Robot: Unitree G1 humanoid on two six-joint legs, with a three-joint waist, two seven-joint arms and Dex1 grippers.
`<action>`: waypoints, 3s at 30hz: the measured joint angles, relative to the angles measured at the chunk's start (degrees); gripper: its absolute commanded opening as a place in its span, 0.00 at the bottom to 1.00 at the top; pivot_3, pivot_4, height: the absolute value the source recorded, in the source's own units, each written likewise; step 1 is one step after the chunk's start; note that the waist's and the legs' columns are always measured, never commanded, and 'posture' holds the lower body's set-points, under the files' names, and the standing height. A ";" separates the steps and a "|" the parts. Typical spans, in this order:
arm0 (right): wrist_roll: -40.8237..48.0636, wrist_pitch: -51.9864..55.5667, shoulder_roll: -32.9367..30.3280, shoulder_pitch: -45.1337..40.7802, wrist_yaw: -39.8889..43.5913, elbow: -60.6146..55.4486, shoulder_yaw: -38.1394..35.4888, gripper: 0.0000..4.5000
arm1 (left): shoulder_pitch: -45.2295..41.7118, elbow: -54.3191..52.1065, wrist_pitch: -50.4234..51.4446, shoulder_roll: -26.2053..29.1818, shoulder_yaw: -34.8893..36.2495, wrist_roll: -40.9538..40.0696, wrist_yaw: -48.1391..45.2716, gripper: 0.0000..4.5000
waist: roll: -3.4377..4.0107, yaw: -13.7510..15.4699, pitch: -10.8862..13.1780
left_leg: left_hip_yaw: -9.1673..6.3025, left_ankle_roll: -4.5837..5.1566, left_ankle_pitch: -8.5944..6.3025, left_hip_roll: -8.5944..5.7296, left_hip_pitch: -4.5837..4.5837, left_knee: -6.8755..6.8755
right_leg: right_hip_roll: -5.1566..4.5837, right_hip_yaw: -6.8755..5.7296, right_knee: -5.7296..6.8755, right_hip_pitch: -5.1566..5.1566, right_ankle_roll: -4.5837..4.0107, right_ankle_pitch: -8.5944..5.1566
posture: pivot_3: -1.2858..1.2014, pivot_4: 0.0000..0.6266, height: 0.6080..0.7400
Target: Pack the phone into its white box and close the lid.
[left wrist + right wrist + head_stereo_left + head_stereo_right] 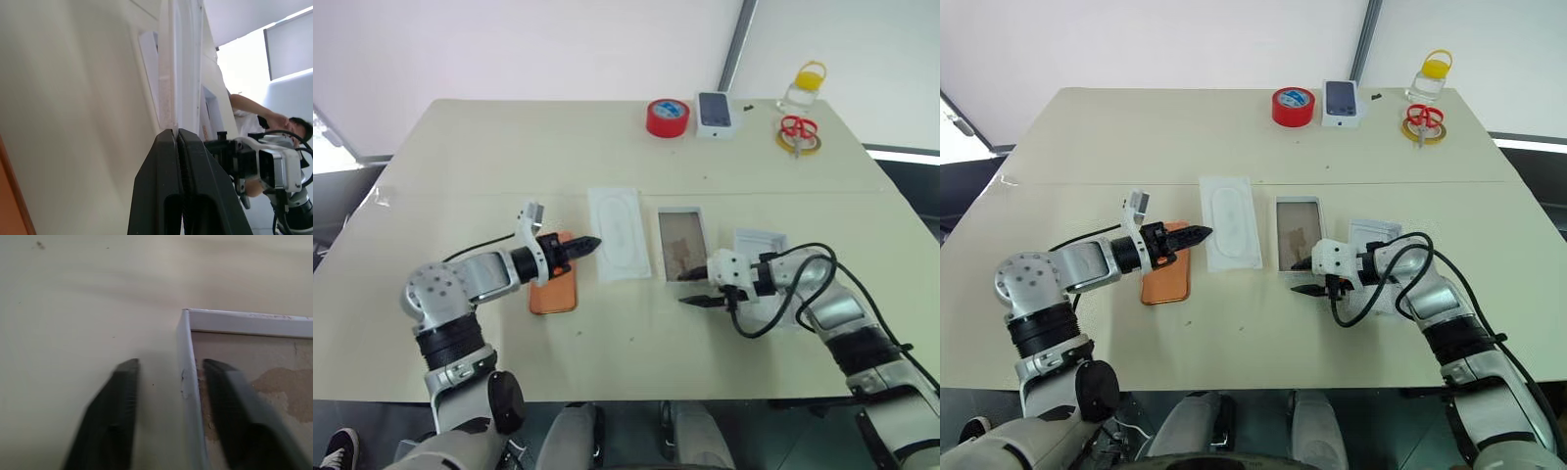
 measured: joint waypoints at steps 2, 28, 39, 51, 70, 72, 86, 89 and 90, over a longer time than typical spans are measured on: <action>-0.51 -0.51 0.53 -0.71 0.19 1.07 -0.02 0.00 | -0.89 -0.01 0.40 -0.07 1.61 -1.11 0.13 0.00 | 0.00 -0.02 0.00 | -0.01 -0.05 0.03 0.00 0.00 0.00 | 0.00 -0.01 0.01 0.00 0.01 0.01 | 0.52 0.24 1.00; 3.71 25.64 6.13 9.06 -9.74 -27.85 0.00 0.74 | 3.45 0.92 -1.96 3.65 -6.72 -3.25 -2.50 0.00 | 0.00 0.33 0.00 | -0.06 -0.10 0.05 -0.02 -0.09 -0.04 | 0.00 -0.02 0.04 -0.11 0.16 0.10 | 0.52 0.24 1.00; 16.44 33.42 -0.73 9.64 -8.62 -24.62 -15.35 0.74 | 0.30 12.17 -10.02 7.28 -19.48 0.75 -15.47 0.00 | -0.01 0.26 0.00 | -0.02 0.02 -0.01 -0.03 -0.14 -0.04 | 0.01 -0.04 -0.03 -0.12 -0.03 -0.01 | 0.52 0.24 1.00; 14.89 29.09 -0.25 9.87 -11.10 -23.25 -15.54 0.74 | -3.40 22.34 -15.13 3.39 -21.50 4.95 -15.53 0.00 | -0.03 0.42 0.01 | -0.05 0.03 0.00 -0.01 -0.26 -0.01 | -0.01 -0.05 -0.02 -0.21 0.00 0.01 | 0.52 0.24 1.00; 14.17 25.04 0.75 9.63 -12.96 -21.09 -14.45 0.74 | -4.58 22.63 -14.94 4.36 -24.45 7.45 -18.19 0.00 | -0.02 0.32 0.01 | -0.05 0.04 -0.01 0.00 -0.26 -0.01 | -0.01 -0.05 -0.02 -0.21 0.19 0.12 | 0.52 0.24 1.00; 14.17 24.80 0.81 9.63 -13.09 -21.09 -14.45 0.75 | -4.58 22.81 -15.15 4.55 -24.62 8.04 -18.49 0.13 | -0.02 0.32 0.01 | -0.05 0.04 -0.01 0.00 -0.26 -0.01 | 0.00 -0.05 -0.02 -0.21 0.19 0.12 | 0.52 0.24 1.00; 13.98 24.79 2.65 9.52 -14.90 -21.10 -13.97 0.75 | -6.06 19.86 -16.45 6.10 -28.00 10.99 -20.52 0.52 | -0.01 0.30 0.01 | -0.06 0.03 -0.01 0.00 -0.26 -0.01 | 0.00 -0.05 -0.02 -0.21 0.19 0.12 | 0.52 0.24 1.00; 13.80 24.80 3.62 8.66 -15.63 -21.10 -13.93 0.75 | -5.84 16.70 -20.17 7.60 -29.93 13.61 -20.42 0.52 | -0.01 0.31 0.01 | -0.06 0.03 -0.01 0.00 -0.26 -0.01 | 0.00 -0.04 -0.02 -0.22 0.19 0.12 | 0.52 0.24 1.00; 13.78 24.81 4.40 8.11 -16.05 -21.10 -13.88 0.75 | -5.50 14.88 -22.37 8.26 -30.82 14.82 -20.57 0.52 | -0.01 0.29 0.01 | -0.06 0.03 -0.01 0.01 -0.26 -0.01 | -0.01 -0.04 -0.02 -0.23 0.19 0.12 | 0.52 0.24 1.00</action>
